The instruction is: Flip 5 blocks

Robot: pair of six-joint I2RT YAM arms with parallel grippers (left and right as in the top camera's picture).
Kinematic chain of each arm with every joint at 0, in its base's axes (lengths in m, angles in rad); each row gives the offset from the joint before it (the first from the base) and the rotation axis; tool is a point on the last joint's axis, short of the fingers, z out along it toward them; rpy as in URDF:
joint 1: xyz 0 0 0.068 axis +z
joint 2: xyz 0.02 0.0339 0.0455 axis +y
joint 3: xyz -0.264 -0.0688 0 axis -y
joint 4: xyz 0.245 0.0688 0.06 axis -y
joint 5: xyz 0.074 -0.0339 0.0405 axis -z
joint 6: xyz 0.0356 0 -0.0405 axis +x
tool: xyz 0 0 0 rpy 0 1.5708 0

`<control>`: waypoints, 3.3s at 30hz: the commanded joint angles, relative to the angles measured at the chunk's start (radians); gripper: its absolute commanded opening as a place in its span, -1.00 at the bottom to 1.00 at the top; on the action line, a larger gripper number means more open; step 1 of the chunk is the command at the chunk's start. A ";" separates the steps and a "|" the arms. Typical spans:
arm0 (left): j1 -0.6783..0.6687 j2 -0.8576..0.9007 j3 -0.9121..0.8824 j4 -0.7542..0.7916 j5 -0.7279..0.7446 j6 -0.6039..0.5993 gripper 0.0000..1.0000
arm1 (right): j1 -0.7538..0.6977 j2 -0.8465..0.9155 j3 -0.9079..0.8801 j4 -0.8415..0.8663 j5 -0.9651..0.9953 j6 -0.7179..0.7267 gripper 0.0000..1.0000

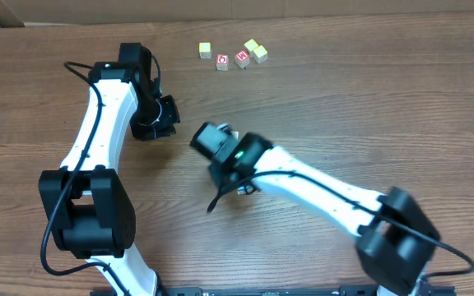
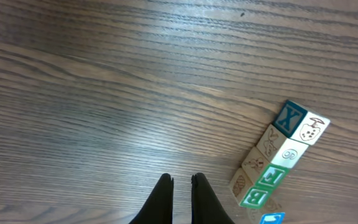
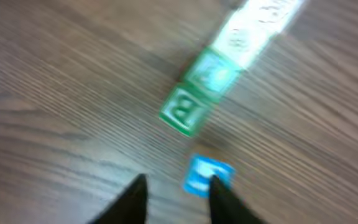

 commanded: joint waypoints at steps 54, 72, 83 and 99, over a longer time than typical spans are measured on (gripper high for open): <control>-0.004 -0.021 -0.004 0.005 -0.023 0.015 -0.46 | -0.060 -0.043 -0.367 0.321 -0.223 0.231 -0.25; -0.004 -0.019 -0.033 0.031 -0.022 0.014 -0.48 | -0.172 -0.060 -0.347 0.343 -0.134 0.327 -0.92; -0.004 -0.019 -0.033 0.033 -0.022 0.014 -0.48 | -0.130 -0.060 -0.347 0.359 -0.153 0.370 -0.92; -0.004 -0.019 -0.034 0.032 -0.022 0.014 -0.49 | -0.082 -0.060 -0.347 0.354 -0.168 0.547 -0.92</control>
